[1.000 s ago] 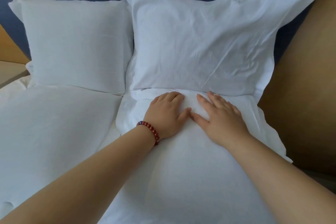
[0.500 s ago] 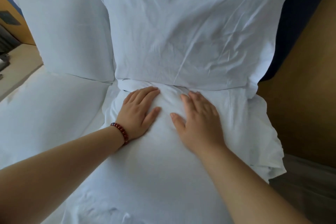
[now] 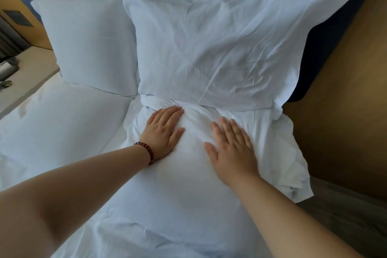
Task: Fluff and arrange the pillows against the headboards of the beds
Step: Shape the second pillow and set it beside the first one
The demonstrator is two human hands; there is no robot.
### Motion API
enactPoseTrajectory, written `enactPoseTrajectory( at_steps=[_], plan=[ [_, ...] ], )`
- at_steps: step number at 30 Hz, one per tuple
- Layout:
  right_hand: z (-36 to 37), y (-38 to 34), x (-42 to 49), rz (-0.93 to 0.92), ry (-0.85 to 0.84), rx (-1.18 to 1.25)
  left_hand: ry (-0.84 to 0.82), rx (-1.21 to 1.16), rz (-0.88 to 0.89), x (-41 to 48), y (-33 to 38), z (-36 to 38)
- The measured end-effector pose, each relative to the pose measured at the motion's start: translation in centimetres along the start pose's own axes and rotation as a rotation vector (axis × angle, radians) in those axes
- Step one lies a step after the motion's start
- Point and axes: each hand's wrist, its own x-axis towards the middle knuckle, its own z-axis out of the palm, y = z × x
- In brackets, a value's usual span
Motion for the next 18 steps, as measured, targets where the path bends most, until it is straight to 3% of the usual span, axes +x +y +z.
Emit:
enactPoseTrajectory(
  at_steps=[7,12,18],
  plan=[
    [0.2,-0.8,-0.1,0.009,0.145,0.034,0.162,-0.056,0.089,0.0,-1.9,1.7],
    [-2.3,-4.2,0.8,-0.037,0.367,0.169,0.247,-0.295,0.215,-0.1,-2.2,-0.1],
    [-8.8,-8.6,4.5,-0.208,0.512,0.106,0.625,-0.383,0.418,4.3,-2.5,-7.4]
  ],
)
